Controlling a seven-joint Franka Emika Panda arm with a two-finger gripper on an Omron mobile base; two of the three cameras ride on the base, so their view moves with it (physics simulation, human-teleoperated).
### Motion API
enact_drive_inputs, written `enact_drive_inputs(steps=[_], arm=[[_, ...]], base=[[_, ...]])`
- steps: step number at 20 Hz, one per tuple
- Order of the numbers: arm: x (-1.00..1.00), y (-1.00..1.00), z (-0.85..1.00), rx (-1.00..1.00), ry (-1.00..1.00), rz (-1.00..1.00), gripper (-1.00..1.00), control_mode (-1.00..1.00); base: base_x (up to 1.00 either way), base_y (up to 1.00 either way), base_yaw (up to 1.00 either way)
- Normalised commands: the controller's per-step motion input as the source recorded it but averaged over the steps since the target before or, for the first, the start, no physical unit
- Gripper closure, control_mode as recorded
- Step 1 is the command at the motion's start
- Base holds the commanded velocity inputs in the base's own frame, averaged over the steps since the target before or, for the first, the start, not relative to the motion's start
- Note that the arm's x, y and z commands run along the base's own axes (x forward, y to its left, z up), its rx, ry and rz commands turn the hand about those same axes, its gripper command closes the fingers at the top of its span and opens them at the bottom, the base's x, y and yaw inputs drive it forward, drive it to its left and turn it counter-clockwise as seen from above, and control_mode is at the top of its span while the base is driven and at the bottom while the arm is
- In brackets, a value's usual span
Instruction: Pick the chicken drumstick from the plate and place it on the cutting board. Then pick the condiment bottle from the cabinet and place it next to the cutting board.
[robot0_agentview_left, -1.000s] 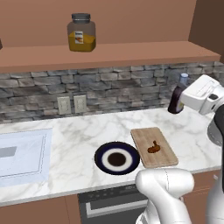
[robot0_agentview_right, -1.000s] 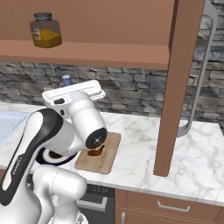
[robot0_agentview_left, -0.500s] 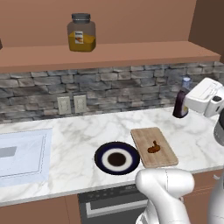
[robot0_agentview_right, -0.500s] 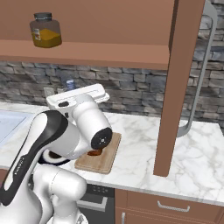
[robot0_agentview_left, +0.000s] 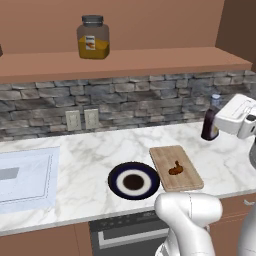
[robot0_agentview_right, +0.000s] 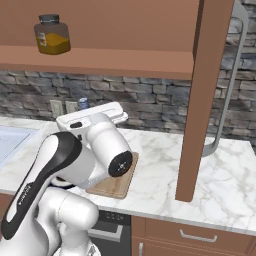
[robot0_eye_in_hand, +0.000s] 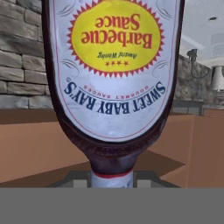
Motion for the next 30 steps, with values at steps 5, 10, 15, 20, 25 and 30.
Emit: enact_drive_inputs(steps=[5,10,15,20,25,30], arm=[[-0.05,-0.06,-0.11,0.0,0.0,0.0,1.0,-1.0],[-0.01,-0.08,-0.18,0.0,0.0,0.0,1.0,-1.0],[0.0,-0.15,-0.2,0.0,0.0,0.01,1.0,-1.0],[0.0,-0.14,-0.16,0.01,0.0,0.02,1.0,-1.0],[0.0,-0.16,-0.18,0.02,0.0,0.03,1.0,-1.0],[0.0,-0.16,-0.21,0.02,0.0,0.03,1.0,-1.0]], base=[[0.0,0.0,0.0],[0.0,0.0,0.0],[0.0,0.0,0.0],[0.0,0.0,0.0],[0.0,0.0,0.0],[0.0,0.0,0.0]])
